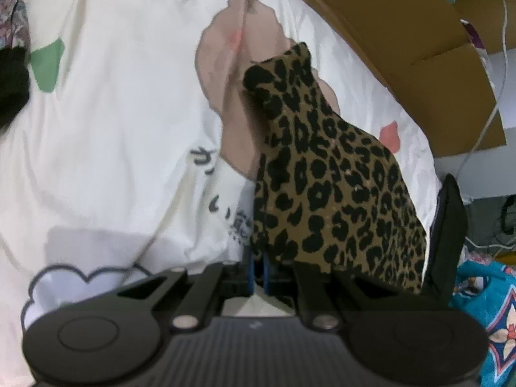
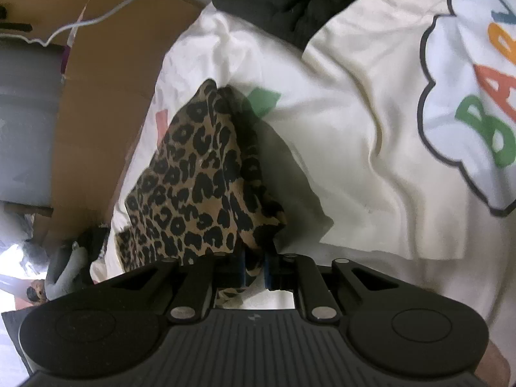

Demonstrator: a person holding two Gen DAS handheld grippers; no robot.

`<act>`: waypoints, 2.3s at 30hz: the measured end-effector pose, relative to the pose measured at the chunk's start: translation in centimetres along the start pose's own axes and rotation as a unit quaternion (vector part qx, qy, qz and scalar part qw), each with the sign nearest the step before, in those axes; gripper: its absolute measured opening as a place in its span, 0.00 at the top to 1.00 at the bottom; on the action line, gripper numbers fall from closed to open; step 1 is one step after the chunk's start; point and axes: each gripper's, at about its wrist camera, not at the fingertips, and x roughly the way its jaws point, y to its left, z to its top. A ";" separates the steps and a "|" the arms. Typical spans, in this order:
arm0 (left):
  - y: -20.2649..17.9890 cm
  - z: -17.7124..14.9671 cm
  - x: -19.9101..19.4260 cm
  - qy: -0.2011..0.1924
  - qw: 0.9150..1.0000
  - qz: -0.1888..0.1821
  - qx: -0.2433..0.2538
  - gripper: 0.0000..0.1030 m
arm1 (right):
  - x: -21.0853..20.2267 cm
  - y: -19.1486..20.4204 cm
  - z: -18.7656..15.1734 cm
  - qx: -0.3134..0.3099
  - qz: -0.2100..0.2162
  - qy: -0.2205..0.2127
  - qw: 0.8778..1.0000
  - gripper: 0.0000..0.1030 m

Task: Fold clothes

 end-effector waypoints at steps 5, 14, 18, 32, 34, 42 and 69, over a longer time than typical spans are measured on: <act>-1.2 -0.2 0.3 0.008 1.000 -0.005 -0.002 0.95 | -1.0 -0.3 0.6 -0.001 -0.001 -0.012 1.000 0.92; -3.3 -1.5 2.7 0.033 0.999 -0.003 -0.013 0.95 | -2.6 -1.3 2.3 -0.013 0.001 -0.029 1.000 0.92; -3.4 -2.2 3.3 0.052 0.998 -0.017 -0.041 0.95 | -2.5 -1.3 2.9 -0.015 -0.005 -0.039 0.999 0.92; -7.5 -4.4 7.5 0.079 0.996 -0.033 -0.033 0.95 | -2.0 -0.3 5.8 -0.055 -0.031 -0.066 0.996 0.92; -7.4 -4.8 7.4 0.080 0.995 -0.032 -0.040 0.95 | -1.9 -0.1 6.2 -0.058 -0.030 -0.067 0.996 0.92; -7.6 -6.0 6.8 0.070 0.995 -0.047 -0.049 0.95 | -1.4 0.2 7.3 -0.080 -0.038 -0.059 0.994 0.92; -7.6 -6.1 6.0 0.088 0.994 -0.057 -0.030 0.95 | -0.1 -4.7 -1.1 0.015 0.068 0.038 0.997 0.63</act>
